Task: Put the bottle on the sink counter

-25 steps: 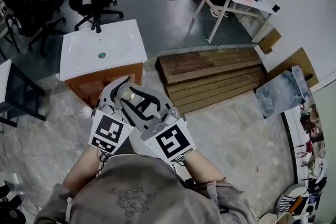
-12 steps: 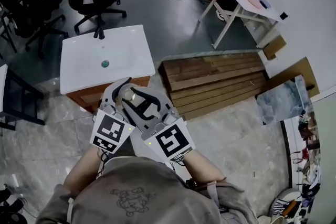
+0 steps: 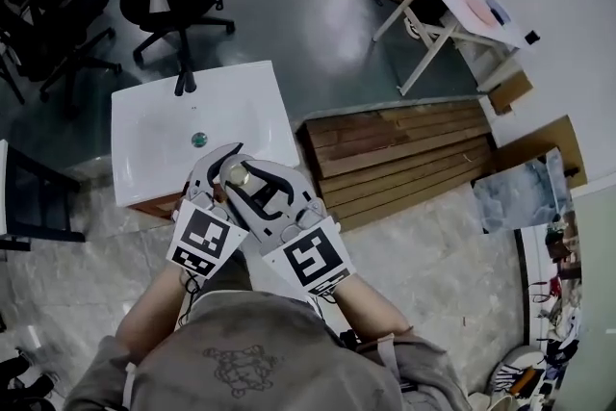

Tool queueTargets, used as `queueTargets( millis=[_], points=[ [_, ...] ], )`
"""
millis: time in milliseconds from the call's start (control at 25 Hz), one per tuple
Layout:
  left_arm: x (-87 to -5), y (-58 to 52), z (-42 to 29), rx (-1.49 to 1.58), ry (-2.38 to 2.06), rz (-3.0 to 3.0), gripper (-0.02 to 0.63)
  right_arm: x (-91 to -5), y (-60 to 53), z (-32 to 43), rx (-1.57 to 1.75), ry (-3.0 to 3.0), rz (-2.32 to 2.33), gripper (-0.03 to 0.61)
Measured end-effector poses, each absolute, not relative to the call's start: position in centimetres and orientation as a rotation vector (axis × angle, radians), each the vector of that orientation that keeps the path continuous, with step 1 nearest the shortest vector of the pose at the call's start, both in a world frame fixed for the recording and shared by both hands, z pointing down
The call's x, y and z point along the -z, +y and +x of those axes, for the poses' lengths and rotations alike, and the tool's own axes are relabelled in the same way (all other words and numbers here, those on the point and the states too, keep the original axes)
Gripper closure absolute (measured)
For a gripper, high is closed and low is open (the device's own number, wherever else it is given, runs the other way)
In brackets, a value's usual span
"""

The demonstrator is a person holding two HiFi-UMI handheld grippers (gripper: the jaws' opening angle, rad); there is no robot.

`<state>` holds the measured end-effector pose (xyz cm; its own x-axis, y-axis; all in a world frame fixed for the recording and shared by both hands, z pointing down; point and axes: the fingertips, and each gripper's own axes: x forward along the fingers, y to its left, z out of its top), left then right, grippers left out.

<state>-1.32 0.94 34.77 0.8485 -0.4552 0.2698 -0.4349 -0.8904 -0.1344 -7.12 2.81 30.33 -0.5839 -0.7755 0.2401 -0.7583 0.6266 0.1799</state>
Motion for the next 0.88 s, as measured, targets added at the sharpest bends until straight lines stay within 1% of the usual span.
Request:
queueTargets(
  millis=[480, 880],
  points=[
    [-36.7, -10.6, -1.1, 0.497, 0.62, -3.002, 0.285, -32.2, -9.3, -7.0, -0.003, -2.488, 1.292, 0.446],
    [-37.1, -15.0, 0.3, 0.48, 0.57, -3.023, 0.285, -32.7, -14.0, -5.7, -0.022, -2.447, 1.317, 0.446]
  ],
)
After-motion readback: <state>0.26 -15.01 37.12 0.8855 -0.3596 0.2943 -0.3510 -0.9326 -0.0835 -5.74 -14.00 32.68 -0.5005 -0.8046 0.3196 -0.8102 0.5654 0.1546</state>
